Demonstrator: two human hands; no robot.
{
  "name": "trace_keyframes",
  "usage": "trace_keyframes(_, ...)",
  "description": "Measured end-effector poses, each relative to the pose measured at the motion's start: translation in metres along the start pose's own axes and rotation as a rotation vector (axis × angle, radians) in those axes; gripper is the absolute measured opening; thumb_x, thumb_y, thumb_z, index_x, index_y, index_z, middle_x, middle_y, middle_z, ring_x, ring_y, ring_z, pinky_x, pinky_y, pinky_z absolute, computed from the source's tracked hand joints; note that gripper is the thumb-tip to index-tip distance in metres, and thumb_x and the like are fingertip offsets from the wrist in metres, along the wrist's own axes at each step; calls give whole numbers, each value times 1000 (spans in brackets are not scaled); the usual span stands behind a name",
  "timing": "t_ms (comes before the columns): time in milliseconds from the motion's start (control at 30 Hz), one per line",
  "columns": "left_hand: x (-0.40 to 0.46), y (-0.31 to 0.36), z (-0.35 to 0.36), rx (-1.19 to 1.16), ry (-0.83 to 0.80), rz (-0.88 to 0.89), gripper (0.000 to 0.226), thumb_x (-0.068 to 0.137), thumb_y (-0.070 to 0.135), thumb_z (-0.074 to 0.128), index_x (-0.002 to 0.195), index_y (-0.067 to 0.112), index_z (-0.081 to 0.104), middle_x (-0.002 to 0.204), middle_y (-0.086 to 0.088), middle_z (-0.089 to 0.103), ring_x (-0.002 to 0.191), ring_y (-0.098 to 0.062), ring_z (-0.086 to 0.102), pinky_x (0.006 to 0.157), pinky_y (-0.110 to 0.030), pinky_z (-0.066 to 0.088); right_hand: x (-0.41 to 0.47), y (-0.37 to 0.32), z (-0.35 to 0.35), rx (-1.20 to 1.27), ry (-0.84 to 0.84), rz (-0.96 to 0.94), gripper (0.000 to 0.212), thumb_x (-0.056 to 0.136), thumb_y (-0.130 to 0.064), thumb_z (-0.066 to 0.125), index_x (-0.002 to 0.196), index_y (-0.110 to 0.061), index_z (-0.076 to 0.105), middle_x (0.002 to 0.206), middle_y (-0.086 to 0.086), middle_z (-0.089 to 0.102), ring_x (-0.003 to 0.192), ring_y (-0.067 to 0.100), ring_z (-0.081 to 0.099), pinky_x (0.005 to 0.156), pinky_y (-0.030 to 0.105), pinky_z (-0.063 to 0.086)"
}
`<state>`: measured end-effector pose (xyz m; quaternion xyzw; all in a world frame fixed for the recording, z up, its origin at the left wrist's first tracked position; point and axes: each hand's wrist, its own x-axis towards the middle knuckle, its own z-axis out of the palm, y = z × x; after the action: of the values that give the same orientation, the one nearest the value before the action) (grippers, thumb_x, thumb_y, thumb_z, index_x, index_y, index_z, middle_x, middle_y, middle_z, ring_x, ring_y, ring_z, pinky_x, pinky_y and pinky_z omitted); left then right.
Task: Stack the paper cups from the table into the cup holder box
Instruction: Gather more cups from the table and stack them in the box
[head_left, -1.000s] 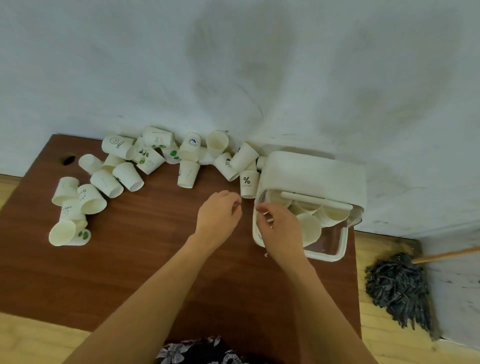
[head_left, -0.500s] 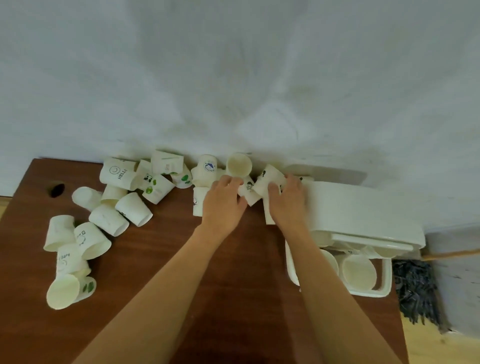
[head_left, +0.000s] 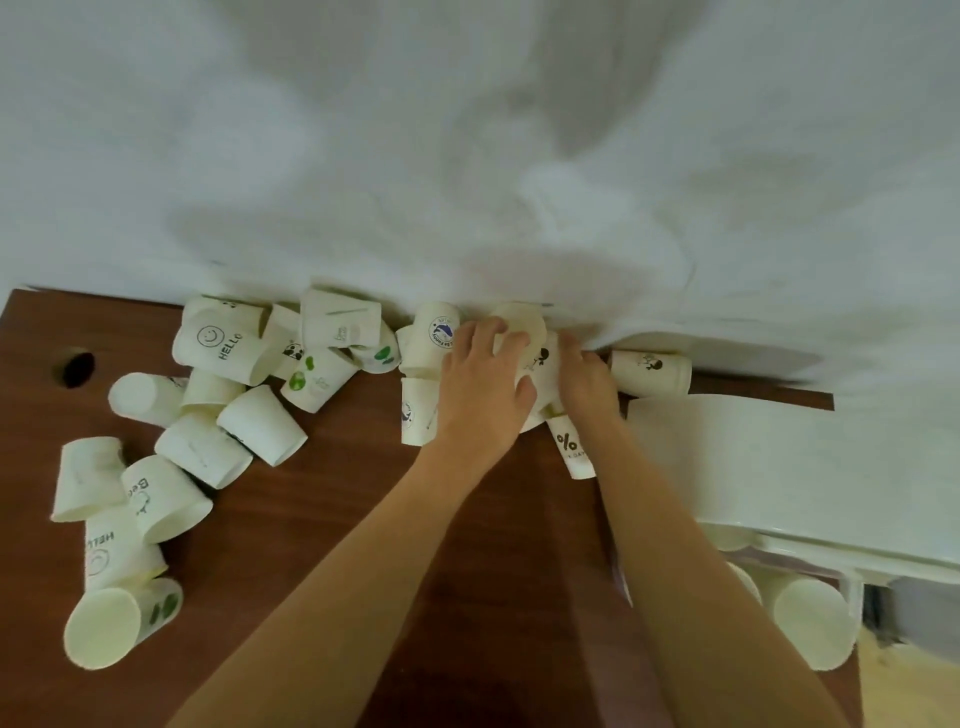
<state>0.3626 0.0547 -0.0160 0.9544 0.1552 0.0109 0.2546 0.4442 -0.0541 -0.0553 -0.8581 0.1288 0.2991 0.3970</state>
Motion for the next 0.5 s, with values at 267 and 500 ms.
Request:
trace_keyframes(267,-4,-2,6,10,26,-66,31,82,21,66,112,16,65,134,-6,49,129,-31,36,96,-43,38,-4,3,-7,-66,383,-117,69,86,-44,40,138,1,42,150,22,31,142,38,20,117,49,18)
trace_keyframes(500,-8,-1,14,-28,-2,-63,29,83,23,66,111,17,64,134,-4,48,131,-29,33,98,-43,37,31,-13,-21,-159,283,223,72,94,-40,40,151,-2,19,162,17,5,149,34,-6,120,50,2)
